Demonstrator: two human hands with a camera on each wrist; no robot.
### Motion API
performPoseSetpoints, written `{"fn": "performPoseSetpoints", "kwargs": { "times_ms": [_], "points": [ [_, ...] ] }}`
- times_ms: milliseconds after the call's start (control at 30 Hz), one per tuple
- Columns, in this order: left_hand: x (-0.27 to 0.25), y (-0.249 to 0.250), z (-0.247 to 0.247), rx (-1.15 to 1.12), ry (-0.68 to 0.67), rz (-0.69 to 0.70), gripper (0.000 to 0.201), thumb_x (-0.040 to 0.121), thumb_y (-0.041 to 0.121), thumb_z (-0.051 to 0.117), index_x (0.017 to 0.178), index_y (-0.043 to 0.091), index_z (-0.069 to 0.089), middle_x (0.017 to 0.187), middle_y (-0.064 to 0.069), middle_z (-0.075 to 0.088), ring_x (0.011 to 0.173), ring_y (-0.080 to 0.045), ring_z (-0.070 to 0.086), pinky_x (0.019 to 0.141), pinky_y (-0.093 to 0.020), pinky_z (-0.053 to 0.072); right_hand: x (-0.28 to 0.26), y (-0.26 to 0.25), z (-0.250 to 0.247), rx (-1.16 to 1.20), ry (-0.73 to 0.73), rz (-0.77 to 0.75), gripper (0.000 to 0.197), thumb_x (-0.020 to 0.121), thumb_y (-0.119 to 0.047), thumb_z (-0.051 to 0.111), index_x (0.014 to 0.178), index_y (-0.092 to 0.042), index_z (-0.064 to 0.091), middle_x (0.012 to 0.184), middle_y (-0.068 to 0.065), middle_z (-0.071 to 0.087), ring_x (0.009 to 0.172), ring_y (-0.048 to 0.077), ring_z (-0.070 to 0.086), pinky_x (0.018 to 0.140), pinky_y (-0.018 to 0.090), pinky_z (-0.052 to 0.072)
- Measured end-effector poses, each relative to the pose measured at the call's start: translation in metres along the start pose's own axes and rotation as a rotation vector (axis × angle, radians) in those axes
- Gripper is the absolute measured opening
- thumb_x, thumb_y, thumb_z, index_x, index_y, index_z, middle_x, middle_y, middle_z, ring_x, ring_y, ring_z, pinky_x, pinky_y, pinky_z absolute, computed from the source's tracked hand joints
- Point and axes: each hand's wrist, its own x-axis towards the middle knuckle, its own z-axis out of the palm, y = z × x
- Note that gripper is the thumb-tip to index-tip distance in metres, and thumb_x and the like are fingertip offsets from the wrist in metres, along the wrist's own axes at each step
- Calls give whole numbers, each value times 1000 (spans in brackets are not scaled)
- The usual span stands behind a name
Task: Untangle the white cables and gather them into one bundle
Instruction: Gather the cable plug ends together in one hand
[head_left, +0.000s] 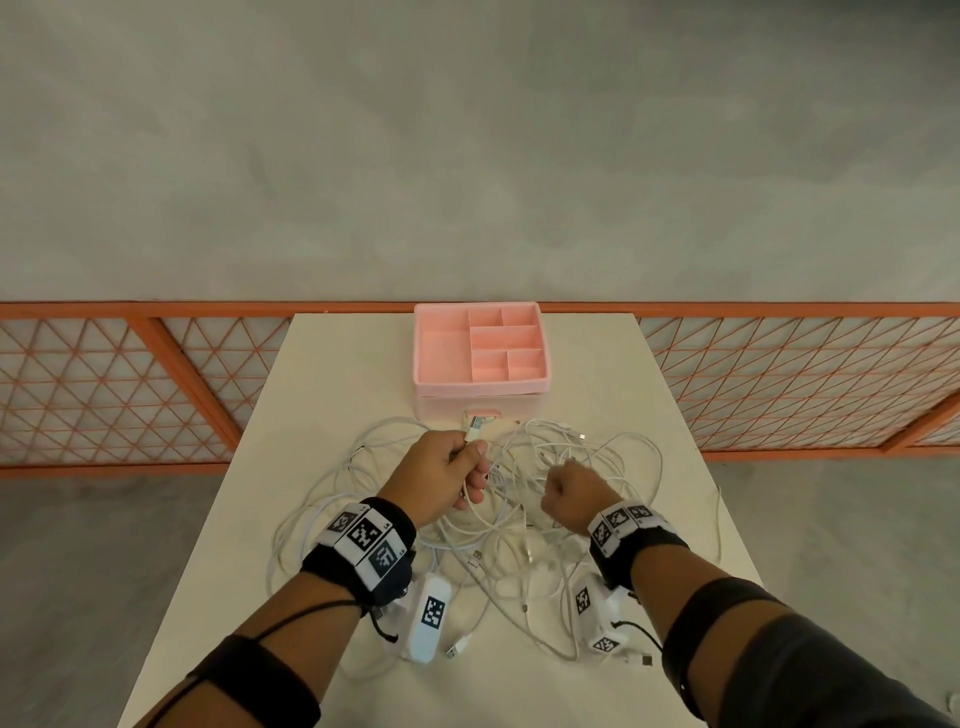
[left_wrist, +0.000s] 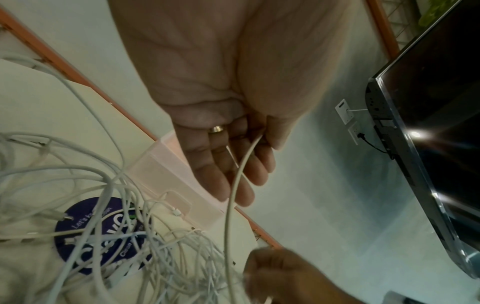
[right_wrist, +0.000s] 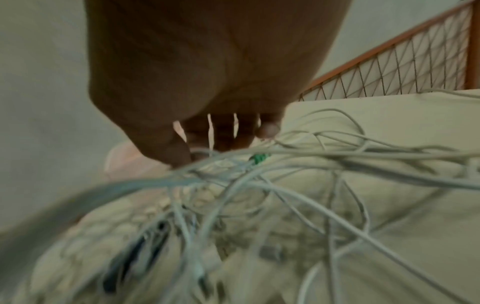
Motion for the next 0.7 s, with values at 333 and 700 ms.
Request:
{"fn": "performPoseSetpoints", "kwargs": {
  "times_ms": [333,700],
  "points": [
    [13,25,8,-147,46,31,37,104,25,49,81,0,63,64,-9,62,51,-26,61,54,-34,52,5,-40,-83,720,332,-77,38,98,-18,52,61,-9,49,54,9,51,50,21,47,58,30,40],
    [28,47,1,-483,238,-92,35,107,22,40,96,1,66,79,-12,70,69,-24,67,67,-38,55,-4,-89,-86,682,188,-408,26,100,-22,53,78,-11,64,57,-1,54,55,21,52,61,33,47]
  ]
}}
